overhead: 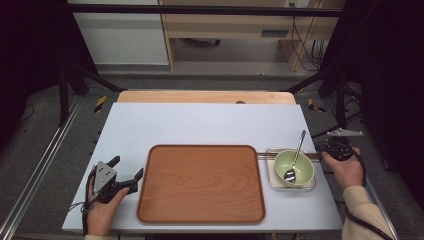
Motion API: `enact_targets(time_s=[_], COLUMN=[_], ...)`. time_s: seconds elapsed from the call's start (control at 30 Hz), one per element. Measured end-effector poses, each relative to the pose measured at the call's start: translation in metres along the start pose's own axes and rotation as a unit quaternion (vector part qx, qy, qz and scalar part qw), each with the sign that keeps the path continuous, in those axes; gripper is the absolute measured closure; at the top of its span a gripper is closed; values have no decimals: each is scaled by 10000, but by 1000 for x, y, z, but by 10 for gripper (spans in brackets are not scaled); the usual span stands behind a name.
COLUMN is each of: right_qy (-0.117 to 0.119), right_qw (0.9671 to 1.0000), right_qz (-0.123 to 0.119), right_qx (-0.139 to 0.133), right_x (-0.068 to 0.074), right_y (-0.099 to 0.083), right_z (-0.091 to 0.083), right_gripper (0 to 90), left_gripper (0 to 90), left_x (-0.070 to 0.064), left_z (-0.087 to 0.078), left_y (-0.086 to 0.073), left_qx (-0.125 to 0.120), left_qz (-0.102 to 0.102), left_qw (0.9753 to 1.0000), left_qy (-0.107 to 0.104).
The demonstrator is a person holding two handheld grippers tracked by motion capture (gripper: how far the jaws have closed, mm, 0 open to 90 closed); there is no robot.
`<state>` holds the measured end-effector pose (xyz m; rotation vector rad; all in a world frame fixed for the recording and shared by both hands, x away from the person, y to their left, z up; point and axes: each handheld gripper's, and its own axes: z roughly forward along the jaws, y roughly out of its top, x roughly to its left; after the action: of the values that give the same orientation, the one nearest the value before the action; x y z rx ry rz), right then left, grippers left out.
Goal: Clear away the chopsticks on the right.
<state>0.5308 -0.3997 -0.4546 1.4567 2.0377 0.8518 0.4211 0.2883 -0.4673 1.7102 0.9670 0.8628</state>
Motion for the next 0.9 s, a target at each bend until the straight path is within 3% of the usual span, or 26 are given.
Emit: enact_targets(time_s=[0.37, 0.73, 0.9], right_qy=[148, 485, 523], right_qw=[9992, 9969, 9967], right_qz=[-186, -343, -354], right_qx=[320, 520, 508], right_x=[1, 10, 13], right_y=[-4, -11, -13], right_z=[0, -10, -15], right_gripper=[900, 900, 900], left_gripper=[81, 82, 82], left_x=[-1, 1, 2], left_z=[1, 0, -1], left_y=[0, -1, 0], left_qx=[24, 19, 12], left_qz=[21, 5, 27], left_qw=[10000, 10000, 10000], left_qy=[-11, 9, 36])
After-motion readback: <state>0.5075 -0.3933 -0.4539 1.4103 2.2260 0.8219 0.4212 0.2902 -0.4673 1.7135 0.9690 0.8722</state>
